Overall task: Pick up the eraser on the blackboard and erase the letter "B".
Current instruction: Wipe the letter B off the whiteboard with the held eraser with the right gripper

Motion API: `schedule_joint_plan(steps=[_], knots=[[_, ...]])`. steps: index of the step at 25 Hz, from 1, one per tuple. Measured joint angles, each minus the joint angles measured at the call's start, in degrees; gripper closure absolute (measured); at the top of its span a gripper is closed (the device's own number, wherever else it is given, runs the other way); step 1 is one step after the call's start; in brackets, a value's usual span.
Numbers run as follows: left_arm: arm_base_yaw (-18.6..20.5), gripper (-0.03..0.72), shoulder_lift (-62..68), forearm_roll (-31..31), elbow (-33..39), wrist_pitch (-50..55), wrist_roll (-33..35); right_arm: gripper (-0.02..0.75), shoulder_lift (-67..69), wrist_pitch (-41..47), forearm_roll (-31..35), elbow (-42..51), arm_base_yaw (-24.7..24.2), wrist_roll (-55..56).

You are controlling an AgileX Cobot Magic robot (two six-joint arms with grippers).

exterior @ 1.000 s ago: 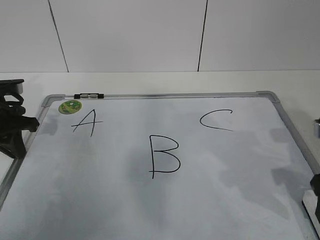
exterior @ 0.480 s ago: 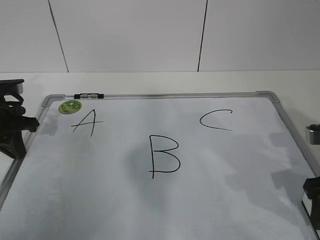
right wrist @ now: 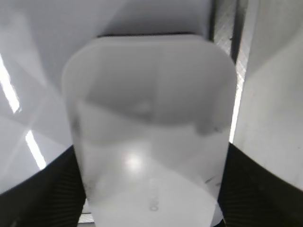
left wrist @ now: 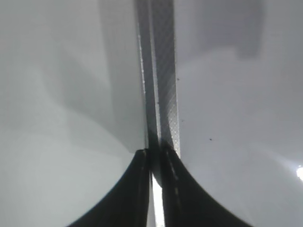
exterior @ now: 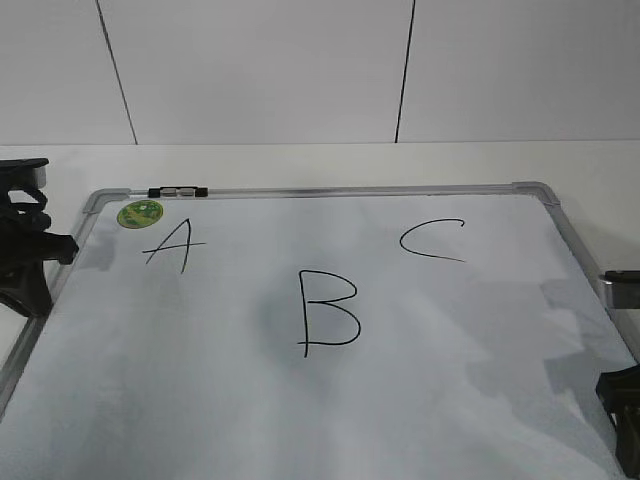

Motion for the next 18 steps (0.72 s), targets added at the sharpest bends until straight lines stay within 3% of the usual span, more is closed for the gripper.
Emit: schedule_joint_plan(steps=[18], knots=[[0.0, 0.652, 0.0, 0.0, 0.0, 0.0, 0.0, 0.183, 0.17, 0.0, -0.14, -0.13, 0.0, -0.19]])
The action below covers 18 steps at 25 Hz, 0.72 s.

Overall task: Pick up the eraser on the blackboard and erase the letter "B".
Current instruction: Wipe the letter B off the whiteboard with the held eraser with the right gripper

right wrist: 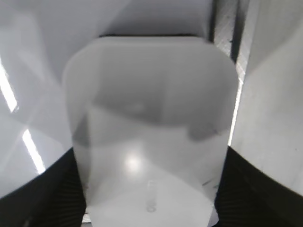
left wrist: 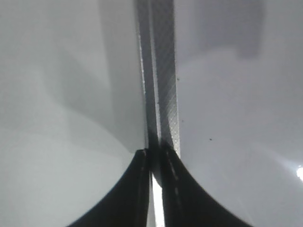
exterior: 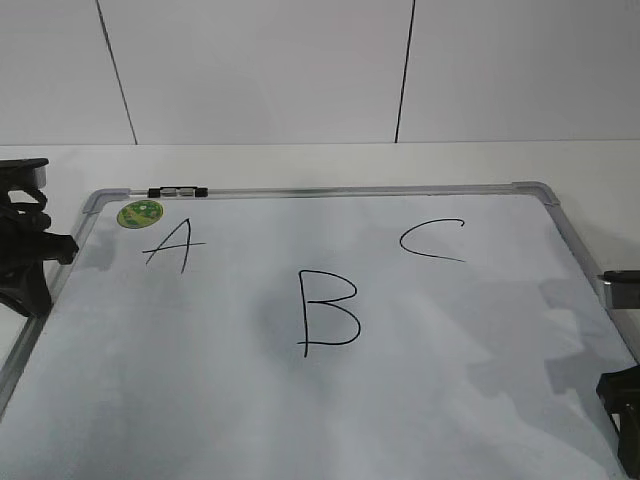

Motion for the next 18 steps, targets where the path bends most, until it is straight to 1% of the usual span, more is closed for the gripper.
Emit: schedule_joint_plan(steps=[3, 9, 13, 18], knots=[[0.0, 0.652, 0.0, 0.0, 0.0, 0.0, 0.0, 0.183, 0.24, 0.0, 0.0, -0.7, 0.0, 0.0], [0.0, 0.652, 0.0, 0.0, 0.0, 0.0, 0.0, 0.184, 0.29, 0.29, 0.4, -4.99, 0.0, 0.26], [0.0, 0.652, 0.0, 0.0, 0.0, 0.0, 0.0, 0.184, 0.29, 3.21, 0.4, -7.91, 0.0, -0.15], [0.0, 0.651, 0.0, 0.0, 0.0, 0.13, 0.0, 0.184, 0.29, 6.22, 0.4, -14.7, 0.67, -1.26]])
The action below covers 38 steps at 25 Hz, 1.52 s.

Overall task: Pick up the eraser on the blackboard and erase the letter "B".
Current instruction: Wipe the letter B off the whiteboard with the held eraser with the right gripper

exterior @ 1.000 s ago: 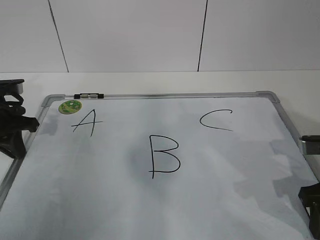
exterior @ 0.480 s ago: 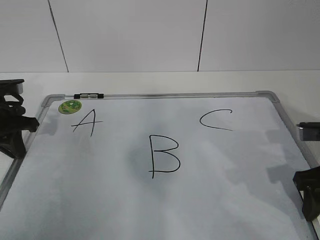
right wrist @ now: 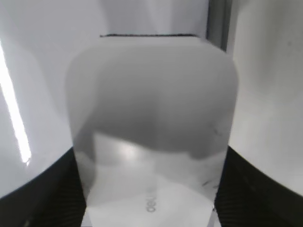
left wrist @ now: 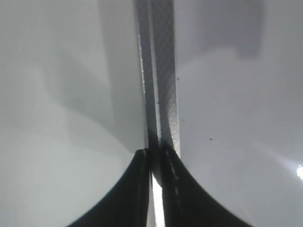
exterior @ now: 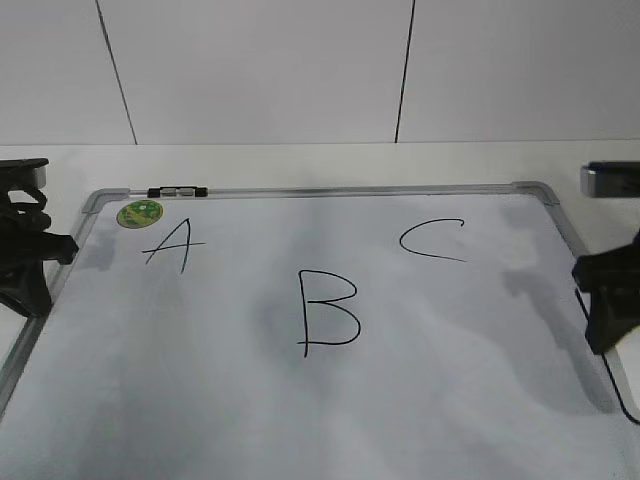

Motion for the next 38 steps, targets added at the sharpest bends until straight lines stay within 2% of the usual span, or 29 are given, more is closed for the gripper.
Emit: schedule_joint_plan(steps=[11, 18, 25, 28, 38], knots=[[0.0, 0.65, 0.0, 0.0, -0.13, 0.35, 0.0, 0.185, 1.25, 2.38, 0.0, -14.02, 10.9, 1.94], [0.0, 0.65, 0.0, 0.09, -0.13, 1.13, 0.0, 0.185, 10.75, 4.57, 0.1, -25.39, 18.46, 2.28], [0.0, 0.65, 0.0, 0.27, -0.17, 1.73, 0.0, 0.185, 21.23, 4.57, 0.18, -38.33, 23.61, 2.38], [0.0, 0.65, 0.0, 0.36, -0.17, 2.08, 0.0, 0.185, 25.38, 4.57, 0.42, -41.26, 25.18, 2.38], [0.0, 0.65, 0.0, 0.49, -0.17, 2.65, 0.0, 0.186, 35.38, 4.94, 2.91, -42.48, 28.9, 0.53]])
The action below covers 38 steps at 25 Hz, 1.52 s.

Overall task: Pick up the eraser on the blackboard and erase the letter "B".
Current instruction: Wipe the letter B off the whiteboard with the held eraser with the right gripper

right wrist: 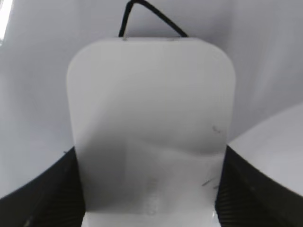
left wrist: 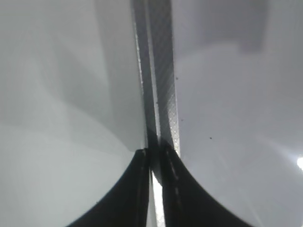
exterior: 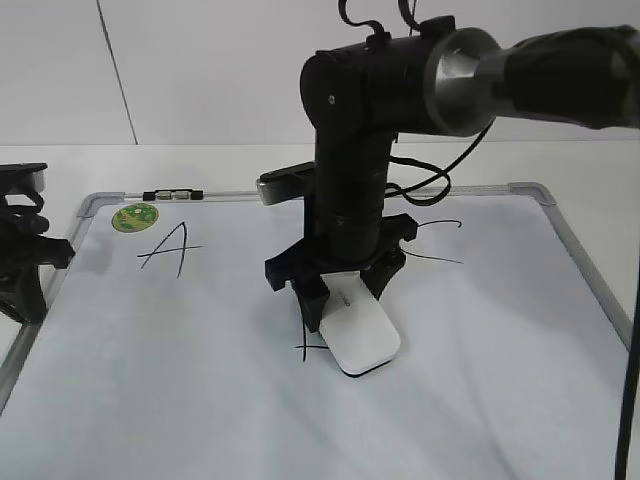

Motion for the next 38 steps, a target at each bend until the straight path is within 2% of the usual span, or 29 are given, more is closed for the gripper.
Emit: schedule_joint_plan(steps=[22, 29, 38], knots=[[0.0, 0.649, 0.0, 0.45, 0.0, 0.16, 0.0, 0.185, 4.58, 4.39, -2.52, -6.2, 2.56, -1.28], [0.0, 0.649, 0.0, 0.54, -0.1, 0.37, 0.0, 0.078, 5.2, 2.08, -1.02, -6.31, 2.91, -1.56], [0.0, 0.649, 0.0, 0.58, -0.1, 0.45, 0.0, 0.071, 2.03, 0.09, 0.72, -6.0, 3.06, -1.7]])
